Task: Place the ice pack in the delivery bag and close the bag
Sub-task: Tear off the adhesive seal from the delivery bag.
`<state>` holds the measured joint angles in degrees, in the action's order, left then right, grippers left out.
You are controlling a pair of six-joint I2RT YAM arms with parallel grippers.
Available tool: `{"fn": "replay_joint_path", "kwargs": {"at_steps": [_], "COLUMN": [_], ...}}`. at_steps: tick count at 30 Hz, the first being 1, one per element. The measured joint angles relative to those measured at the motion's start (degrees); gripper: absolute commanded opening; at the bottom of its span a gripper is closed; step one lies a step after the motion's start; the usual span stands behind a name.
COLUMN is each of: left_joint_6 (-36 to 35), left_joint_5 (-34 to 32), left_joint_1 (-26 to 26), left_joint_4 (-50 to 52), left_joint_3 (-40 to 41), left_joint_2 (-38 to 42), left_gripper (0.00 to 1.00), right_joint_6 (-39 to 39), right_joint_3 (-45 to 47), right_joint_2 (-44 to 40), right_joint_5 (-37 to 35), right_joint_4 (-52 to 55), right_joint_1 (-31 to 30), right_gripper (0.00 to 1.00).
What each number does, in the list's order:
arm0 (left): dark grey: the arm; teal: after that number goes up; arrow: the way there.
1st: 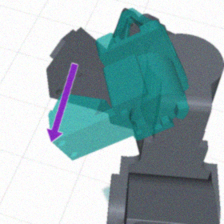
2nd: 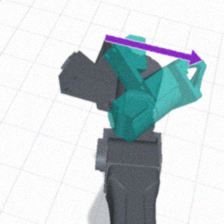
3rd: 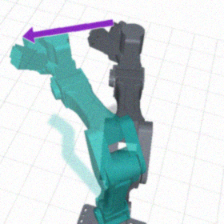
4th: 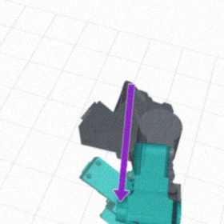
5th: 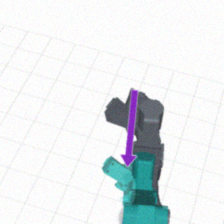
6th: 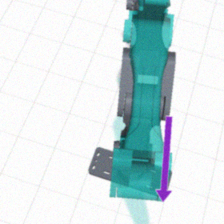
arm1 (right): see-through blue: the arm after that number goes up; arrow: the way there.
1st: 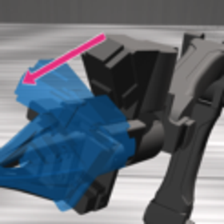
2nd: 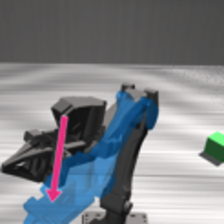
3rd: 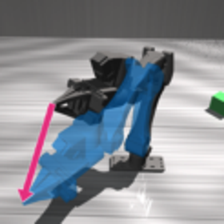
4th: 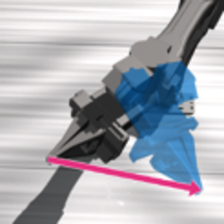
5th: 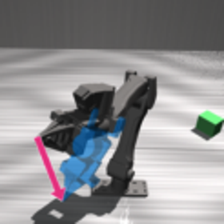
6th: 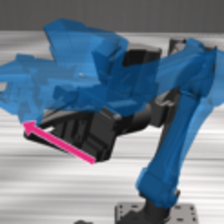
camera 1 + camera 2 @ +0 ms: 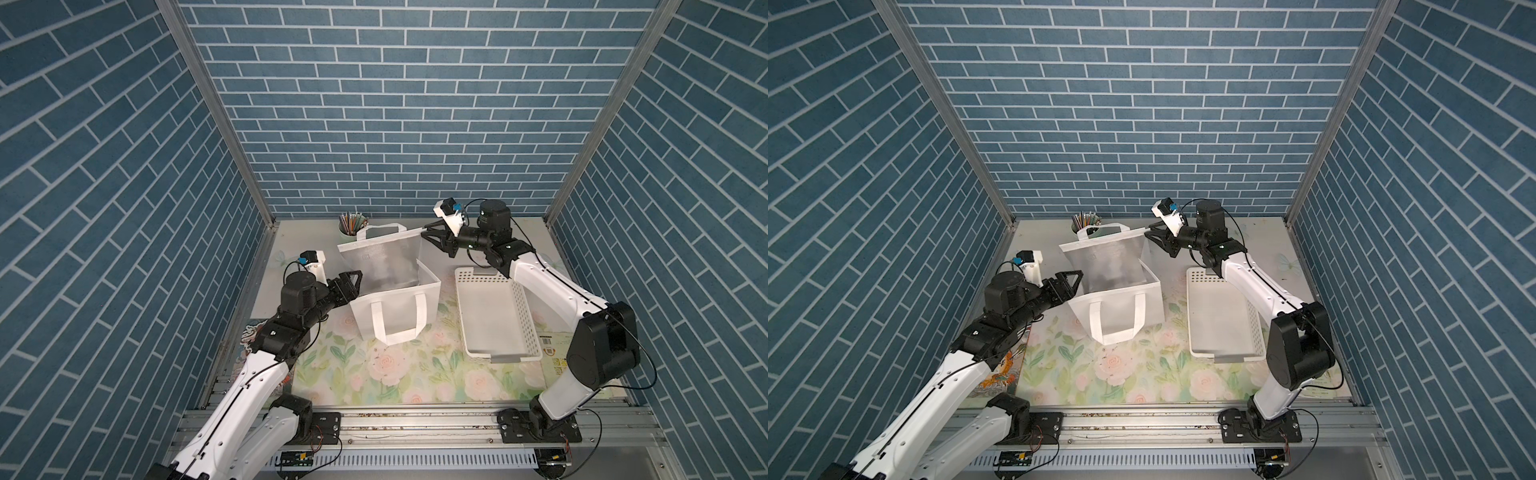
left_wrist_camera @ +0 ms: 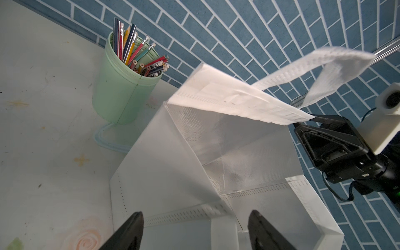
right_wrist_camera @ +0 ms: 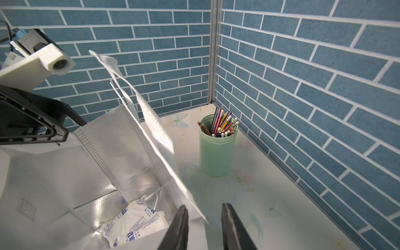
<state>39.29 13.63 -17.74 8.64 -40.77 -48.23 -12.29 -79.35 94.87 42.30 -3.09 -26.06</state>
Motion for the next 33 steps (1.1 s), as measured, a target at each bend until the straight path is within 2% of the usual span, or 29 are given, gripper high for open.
{"fn": "replay_joint_path", "kwargs": {"at_steps": [15,22,28,33], "left_joint_6": [0.00,0.00,0.02,0.04], "left_joint_5": [1.05,1.05,1.07,1.07], "left_joint_1": [0.00,0.00,0.00,0.00], "left_joint_4": [0.04,0.04,0.04,0.00], "left_joint_3": [0.42,0.42,0.44,0.57], "left_joint_2": [0.00,0.02,0.02,0.02], "left_gripper": [0.80,0.80,0.79,0.79], "right_joint_6": [-0.02,-0.02,0.00,0.00], "right_joint_3": [-0.85,-0.85,-0.85,-0.85], "right_joint_2": [0.00,0.00,-0.07,-0.31], "right_joint_5": [0.50,1.05,1.25,1.25], "right_joint_4": [1.18,1.38,1.38,1.38], "right_joint_1": [0.00,-0.02,-0.20,-0.46], "right_gripper": [0.27,0.21,0.20,0.11]}}
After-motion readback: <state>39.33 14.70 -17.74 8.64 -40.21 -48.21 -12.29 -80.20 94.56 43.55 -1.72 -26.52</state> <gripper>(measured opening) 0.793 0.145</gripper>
